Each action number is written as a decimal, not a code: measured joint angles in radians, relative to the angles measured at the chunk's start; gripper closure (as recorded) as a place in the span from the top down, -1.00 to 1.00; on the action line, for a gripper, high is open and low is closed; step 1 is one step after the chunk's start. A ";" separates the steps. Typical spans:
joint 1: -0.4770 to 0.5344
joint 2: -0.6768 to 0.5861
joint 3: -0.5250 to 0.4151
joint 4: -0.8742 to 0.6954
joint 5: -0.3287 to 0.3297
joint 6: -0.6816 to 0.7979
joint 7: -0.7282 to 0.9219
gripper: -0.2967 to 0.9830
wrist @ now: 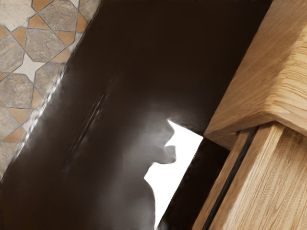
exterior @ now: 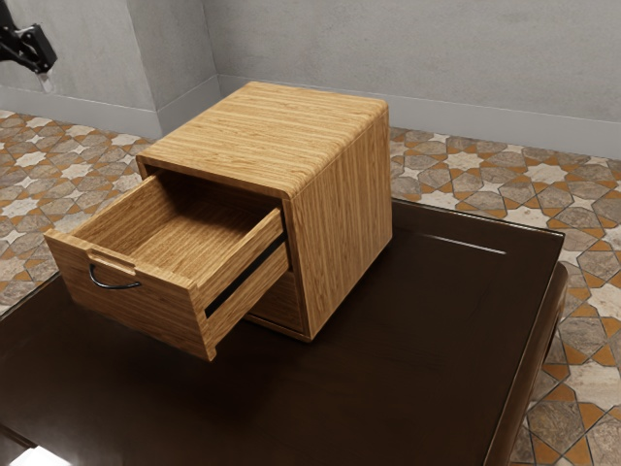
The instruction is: Push the drawer handle with one arm to close the drawer
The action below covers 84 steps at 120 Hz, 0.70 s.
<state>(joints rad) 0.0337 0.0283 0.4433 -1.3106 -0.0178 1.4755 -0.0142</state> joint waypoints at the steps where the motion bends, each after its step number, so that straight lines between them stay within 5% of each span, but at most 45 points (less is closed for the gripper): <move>1: 0.008 0.000 0.000 0.000 0.000 0.000 0.001 0.51; 14: 0.042 -0.086 -0.008 0.096 0.004 -0.011 0.012 0.51; 44: -0.186 -0.215 -0.022 0.086 0.000 -0.078 0.031 0.50; 50: -0.203 -0.361 -0.055 -0.059 0.011 -0.099 0.025 0.50; 65: -0.061 -0.827 -0.250 -0.703 0.039 -0.089 0.009 0.50; 84: -0.106 -0.889 -0.326 -1.028 0.055 -0.025 0.006 0.50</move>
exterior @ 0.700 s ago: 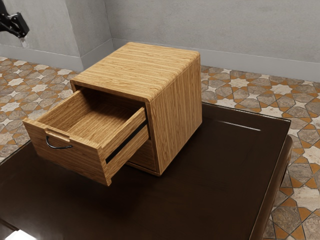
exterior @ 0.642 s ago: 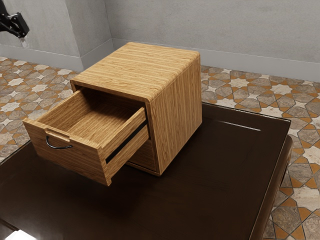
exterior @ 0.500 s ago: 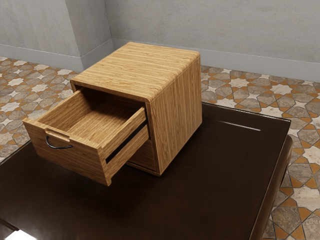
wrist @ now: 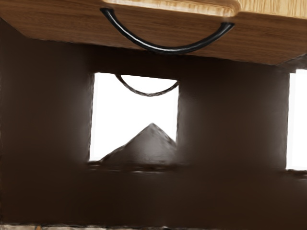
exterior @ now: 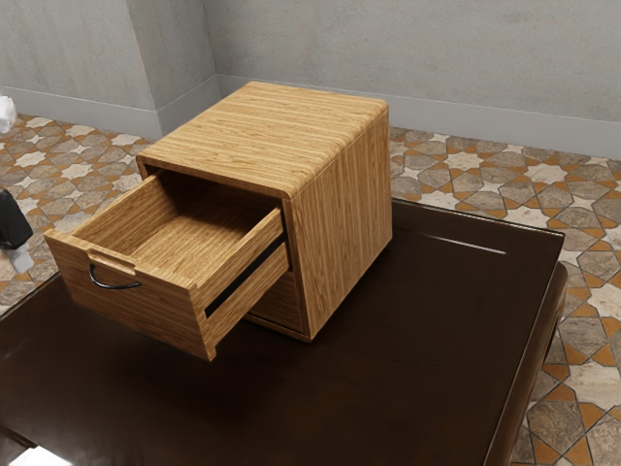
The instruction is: Push the drawer handle with one arm to close the drawer
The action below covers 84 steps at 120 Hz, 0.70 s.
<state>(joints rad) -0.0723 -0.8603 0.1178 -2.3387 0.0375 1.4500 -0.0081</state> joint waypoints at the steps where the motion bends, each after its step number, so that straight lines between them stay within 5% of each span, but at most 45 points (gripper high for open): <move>1: -0.001 0.002 0.000 -0.014 0.001 0.010 0.001 0.50; 30: -0.015 0.095 0.025 -0.163 0.028 0.264 0.031 0.50; 55: -0.020 0.125 0.026 -0.180 0.032 0.368 0.040 -0.29; 84: -0.026 0.207 0.028 -0.148 0.033 0.471 0.048 -0.60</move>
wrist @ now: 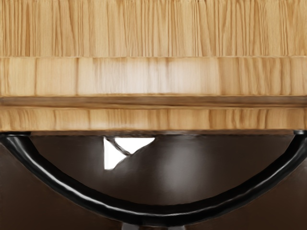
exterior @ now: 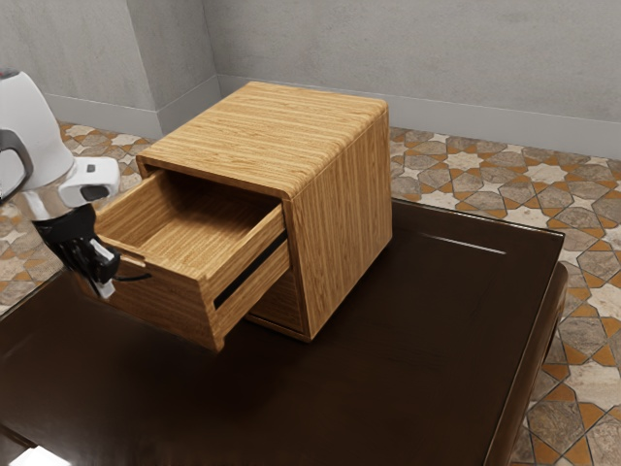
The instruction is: Push the drawer handle with one arm to close the drawer
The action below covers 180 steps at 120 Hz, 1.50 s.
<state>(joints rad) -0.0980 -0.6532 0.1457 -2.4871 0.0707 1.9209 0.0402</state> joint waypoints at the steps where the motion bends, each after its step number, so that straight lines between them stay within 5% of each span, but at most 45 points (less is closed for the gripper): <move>1: 0.000 0.003 0.000 0.002 0.000 0.002 0.000 -0.60; 131: -0.060 0.510 -0.001 0.412 -0.007 0.163 -0.003 -0.69; 180: -0.059 0.592 -0.004 0.495 -0.010 0.190 -0.004 -0.70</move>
<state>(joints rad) -0.1566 -0.0613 0.1413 -1.9926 0.0612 2.1110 0.0361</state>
